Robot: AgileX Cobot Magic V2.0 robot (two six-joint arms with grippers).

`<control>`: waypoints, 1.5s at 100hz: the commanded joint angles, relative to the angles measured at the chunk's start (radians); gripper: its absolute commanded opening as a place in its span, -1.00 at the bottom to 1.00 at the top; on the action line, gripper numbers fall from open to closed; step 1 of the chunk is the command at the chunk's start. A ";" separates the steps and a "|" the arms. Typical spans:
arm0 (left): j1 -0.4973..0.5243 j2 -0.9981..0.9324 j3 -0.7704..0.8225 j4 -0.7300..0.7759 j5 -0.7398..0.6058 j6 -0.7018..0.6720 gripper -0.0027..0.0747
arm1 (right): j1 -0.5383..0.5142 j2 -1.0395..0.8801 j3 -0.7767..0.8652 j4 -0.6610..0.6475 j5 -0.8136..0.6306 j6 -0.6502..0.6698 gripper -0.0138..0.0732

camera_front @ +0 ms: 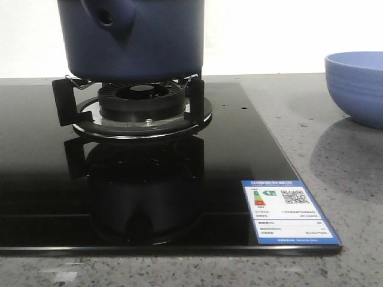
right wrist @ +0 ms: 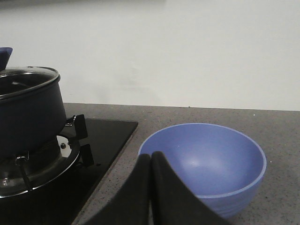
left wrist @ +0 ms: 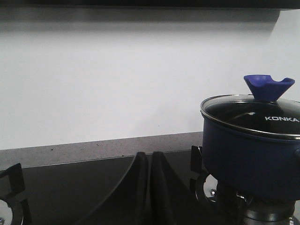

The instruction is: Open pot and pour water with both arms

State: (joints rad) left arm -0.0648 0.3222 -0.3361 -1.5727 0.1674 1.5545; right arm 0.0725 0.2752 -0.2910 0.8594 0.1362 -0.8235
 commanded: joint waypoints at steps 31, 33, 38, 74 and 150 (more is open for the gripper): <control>-0.009 -0.018 -0.023 1.174 -0.057 -1.213 -0.98 | 0.000 0.004 -0.024 0.012 -0.057 -0.015 -0.82; -0.009 -0.028 -0.022 1.242 -0.062 -1.283 -0.98 | 0.000 0.004 -0.024 0.012 -0.057 -0.015 -0.82; -0.009 -0.053 0.000 1.438 -0.077 -1.486 -0.98 | 0.000 0.004 -0.024 0.012 -0.057 -0.015 -0.82; -0.009 -0.322 0.311 1.437 -0.157 -1.564 -0.98 | 0.000 0.004 -0.024 0.012 -0.057 -0.015 -0.82; -0.009 -0.355 0.369 1.332 -0.126 -1.564 -0.98 | 0.000 0.004 -0.024 0.012 -0.058 -0.015 -0.82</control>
State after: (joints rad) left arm -0.0648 -0.0037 -0.0011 -0.2298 0.1082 0.0000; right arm 0.0725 0.2752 -0.2895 0.8598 0.1320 -0.8287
